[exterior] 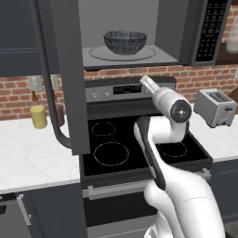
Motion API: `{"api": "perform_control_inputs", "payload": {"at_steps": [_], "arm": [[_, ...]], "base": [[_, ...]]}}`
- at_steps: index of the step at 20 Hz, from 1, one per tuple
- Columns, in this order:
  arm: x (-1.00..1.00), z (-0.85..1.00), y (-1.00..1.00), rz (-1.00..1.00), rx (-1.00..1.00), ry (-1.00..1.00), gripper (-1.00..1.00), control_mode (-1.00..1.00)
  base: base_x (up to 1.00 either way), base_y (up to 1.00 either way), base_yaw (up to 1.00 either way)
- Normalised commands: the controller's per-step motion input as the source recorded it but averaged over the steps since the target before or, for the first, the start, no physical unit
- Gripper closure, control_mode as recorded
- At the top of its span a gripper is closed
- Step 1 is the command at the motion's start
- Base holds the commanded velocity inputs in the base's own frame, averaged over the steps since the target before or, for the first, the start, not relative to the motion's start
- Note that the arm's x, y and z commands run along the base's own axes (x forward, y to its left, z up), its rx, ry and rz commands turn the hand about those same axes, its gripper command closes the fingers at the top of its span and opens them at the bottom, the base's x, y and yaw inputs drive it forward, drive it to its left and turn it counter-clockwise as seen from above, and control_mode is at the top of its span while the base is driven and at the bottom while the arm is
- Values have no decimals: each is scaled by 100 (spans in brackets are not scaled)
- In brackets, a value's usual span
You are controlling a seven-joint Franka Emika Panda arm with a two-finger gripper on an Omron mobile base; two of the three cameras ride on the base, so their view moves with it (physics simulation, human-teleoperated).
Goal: Open the microwave, place the bowl with waffle inside the microwave, then close the microwave door and turn it on.
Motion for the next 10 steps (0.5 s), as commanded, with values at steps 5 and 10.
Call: {"api": "perform_control_inputs", "payload": {"at_steps": [5,10], "arm": [[-32,3,6,-25,-33,-19,-100,-100],[-60,11,11,-22,-28,-24,-100,-100]], "base": [[0,0,0],[0,0,0]]}}
